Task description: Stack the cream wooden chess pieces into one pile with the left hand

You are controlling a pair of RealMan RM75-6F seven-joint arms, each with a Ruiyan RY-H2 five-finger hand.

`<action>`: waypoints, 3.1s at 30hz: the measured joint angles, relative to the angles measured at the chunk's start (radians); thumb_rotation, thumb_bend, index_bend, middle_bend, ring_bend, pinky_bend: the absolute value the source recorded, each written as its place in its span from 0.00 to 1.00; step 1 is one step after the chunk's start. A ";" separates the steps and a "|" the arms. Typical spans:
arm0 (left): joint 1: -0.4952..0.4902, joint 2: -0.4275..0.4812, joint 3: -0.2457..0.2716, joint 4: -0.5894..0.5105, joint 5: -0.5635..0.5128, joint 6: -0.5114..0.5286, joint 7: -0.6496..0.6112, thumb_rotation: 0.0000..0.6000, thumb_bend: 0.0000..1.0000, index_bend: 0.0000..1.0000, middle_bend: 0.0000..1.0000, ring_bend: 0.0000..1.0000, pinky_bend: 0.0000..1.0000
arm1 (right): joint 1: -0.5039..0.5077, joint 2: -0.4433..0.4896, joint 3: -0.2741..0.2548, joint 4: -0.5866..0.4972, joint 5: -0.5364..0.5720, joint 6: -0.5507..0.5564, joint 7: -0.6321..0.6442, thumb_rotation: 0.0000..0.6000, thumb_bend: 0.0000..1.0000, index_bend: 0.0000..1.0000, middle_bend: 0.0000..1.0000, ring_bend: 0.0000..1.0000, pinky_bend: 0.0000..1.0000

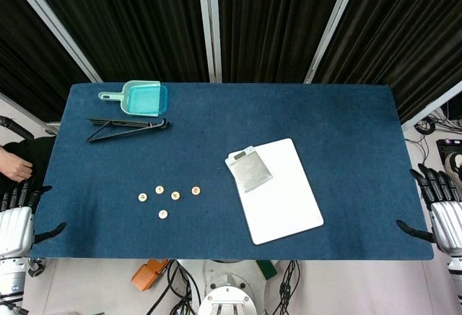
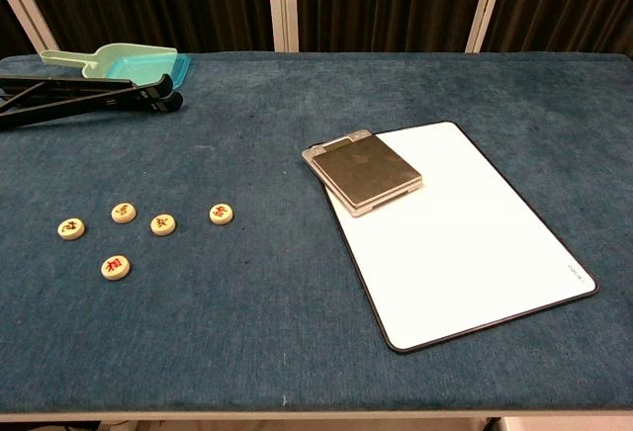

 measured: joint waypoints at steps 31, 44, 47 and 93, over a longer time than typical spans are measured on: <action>-0.423 -0.238 -0.189 -0.115 -0.084 -0.567 0.314 1.00 0.15 0.37 0.06 0.00 0.00 | -0.009 0.016 0.016 -0.055 0.009 0.052 -0.059 1.00 0.19 0.00 0.04 0.00 0.05; -0.473 -0.361 -0.185 0.028 -0.182 -0.609 0.342 1.00 0.25 0.43 0.06 0.00 0.00 | -0.004 0.017 0.017 -0.067 0.012 0.043 -0.075 1.00 0.19 0.00 0.04 0.00 0.05; -0.475 -0.374 -0.172 0.049 -0.183 -0.607 0.348 1.00 0.25 0.43 0.06 0.00 0.00 | -0.005 0.018 0.016 -0.067 0.016 0.041 -0.074 1.00 0.19 0.00 0.04 0.00 0.05; -0.581 -0.419 -0.221 0.032 -0.327 -0.653 0.430 1.00 0.35 0.52 0.06 0.00 0.00 | -0.014 0.010 0.014 -0.033 0.040 0.035 -0.044 1.00 0.19 0.00 0.04 0.00 0.05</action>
